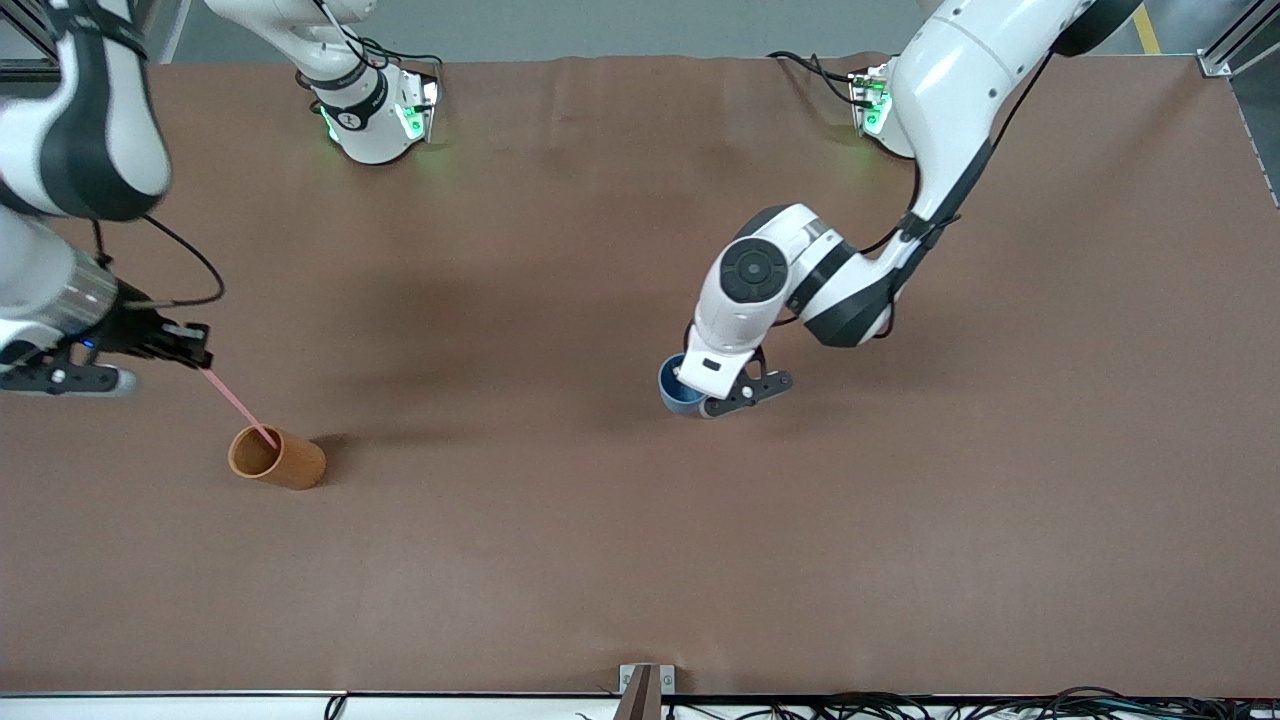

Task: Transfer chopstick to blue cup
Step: 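Pull the chopstick from the orange cup while the left gripper moves the blue cup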

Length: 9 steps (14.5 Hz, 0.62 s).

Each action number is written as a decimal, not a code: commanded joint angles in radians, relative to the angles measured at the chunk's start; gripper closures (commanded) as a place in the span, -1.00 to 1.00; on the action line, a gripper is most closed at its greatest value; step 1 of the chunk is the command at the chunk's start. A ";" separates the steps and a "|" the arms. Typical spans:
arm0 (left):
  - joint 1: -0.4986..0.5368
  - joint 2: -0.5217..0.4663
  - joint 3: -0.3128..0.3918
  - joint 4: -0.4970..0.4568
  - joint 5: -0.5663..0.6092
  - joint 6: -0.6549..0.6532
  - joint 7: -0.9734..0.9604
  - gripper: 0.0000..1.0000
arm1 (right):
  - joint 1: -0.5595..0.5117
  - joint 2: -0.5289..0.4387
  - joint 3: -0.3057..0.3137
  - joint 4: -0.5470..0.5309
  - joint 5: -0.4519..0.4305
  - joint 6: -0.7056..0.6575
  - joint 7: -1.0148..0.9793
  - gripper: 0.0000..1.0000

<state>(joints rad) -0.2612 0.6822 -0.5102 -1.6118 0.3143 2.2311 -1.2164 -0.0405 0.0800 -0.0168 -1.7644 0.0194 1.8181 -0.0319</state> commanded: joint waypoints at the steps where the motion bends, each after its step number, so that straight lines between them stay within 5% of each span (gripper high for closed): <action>1: 0.007 0.040 -0.027 0.049 0.034 -0.019 -0.029 0.98 | -0.010 0.004 0.005 0.204 0.007 -0.233 0.000 0.88; 5: 0.005 0.057 -0.028 0.050 0.040 -0.012 -0.035 0.97 | -0.022 -0.011 0.005 0.322 0.010 -0.501 -0.005 0.87; 9: 0.005 0.073 -0.028 0.050 0.051 -0.008 -0.038 0.83 | -0.042 -0.078 0.005 0.260 0.013 -0.522 -0.009 0.87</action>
<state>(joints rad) -0.2598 0.7317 -0.5243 -1.5893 0.3336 2.2312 -1.2309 -0.0559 0.0443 -0.0214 -1.4533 0.0196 1.2941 -0.0322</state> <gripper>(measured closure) 0.952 0.907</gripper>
